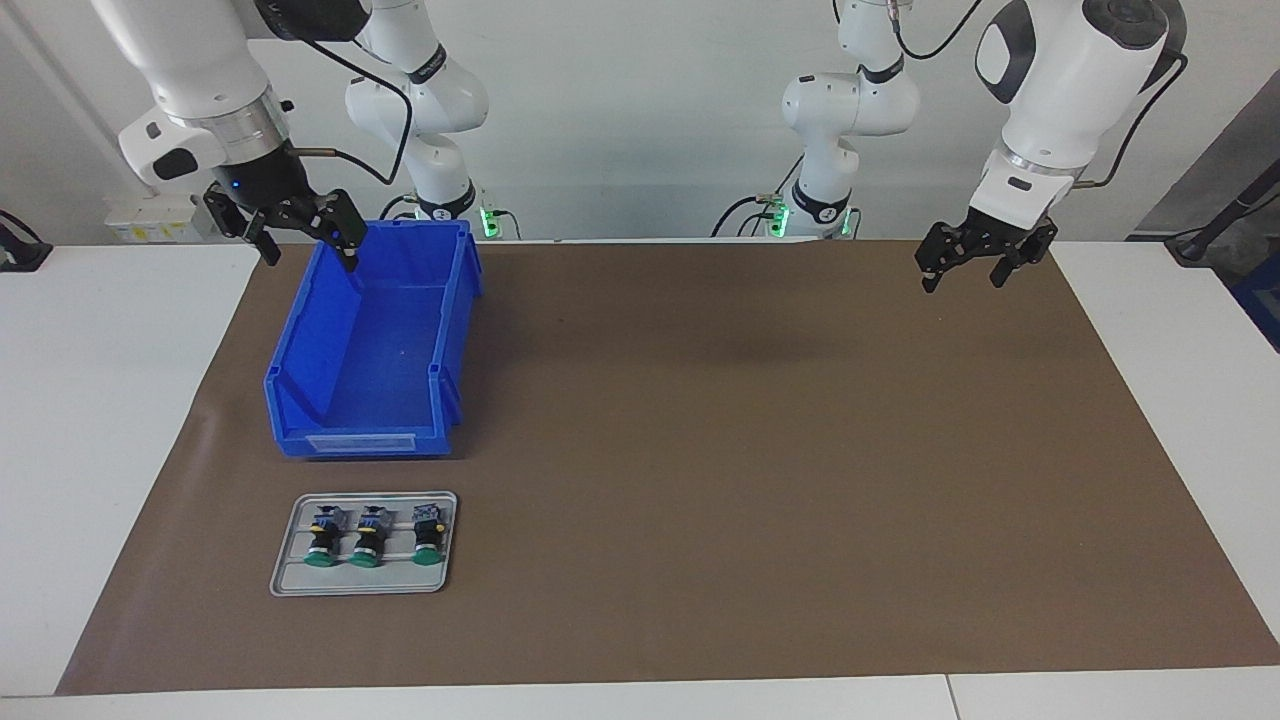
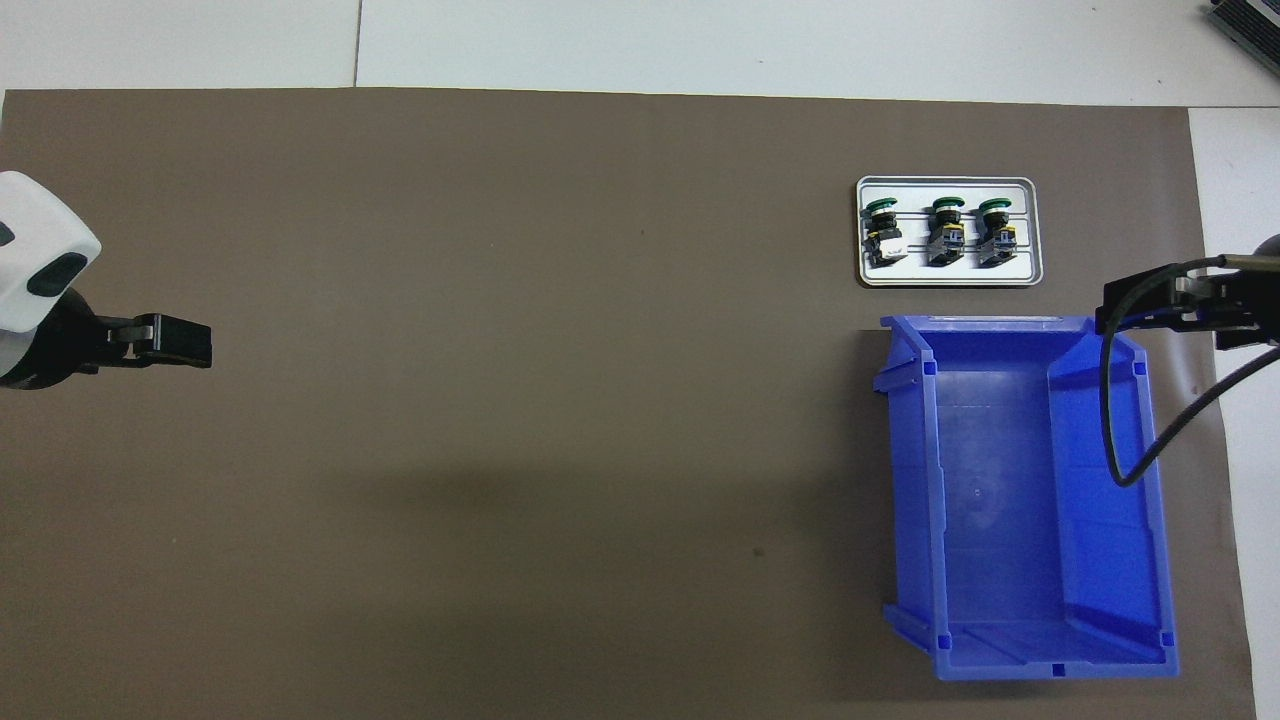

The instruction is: Place and press button with both arms

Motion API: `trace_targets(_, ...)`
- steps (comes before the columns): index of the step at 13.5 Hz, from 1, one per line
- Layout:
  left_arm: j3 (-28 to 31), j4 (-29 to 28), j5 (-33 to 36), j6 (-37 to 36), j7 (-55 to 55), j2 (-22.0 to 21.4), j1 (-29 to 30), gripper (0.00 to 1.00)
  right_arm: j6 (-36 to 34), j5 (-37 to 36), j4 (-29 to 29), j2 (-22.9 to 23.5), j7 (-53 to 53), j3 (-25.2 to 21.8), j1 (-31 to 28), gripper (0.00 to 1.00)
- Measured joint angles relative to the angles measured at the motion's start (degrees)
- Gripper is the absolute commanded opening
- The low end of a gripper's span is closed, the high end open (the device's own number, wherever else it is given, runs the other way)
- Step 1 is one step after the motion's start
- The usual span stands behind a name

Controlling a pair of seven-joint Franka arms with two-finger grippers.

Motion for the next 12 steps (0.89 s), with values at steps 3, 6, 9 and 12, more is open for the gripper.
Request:
trace_targets(3, 0.00, 0.00, 0.00, 0.00, 0.00, 0.00, 0.00, 1.00, 0.00, 0.00, -0.01, 0.00, 0.00, -0.04, -0.14, 1.00)
trace_targets(6, 0.00, 0.00, 0.00, 0.00, 0.00, 0.00, 0.00, 1.00, -0.03, 0.06, -0.24, -0.01, 0.00, -0.13, -0.24, 0.95)
trace_targets(9, 0.00, 0.00, 0.00, 0.00, 0.00, 0.00, 0.00, 1.00, 3.25, 0.44, -2.31, 0.11, 0.00, -0.17, -0.40, 0.91)
trace_targets(12, 0.00, 0.00, 0.00, 0.00, 0.00, 0.00, 0.00, 1.00, 10.16, 0.53, -5.15, 1.42, 0.00, -0.18, -0.91, 0.87)
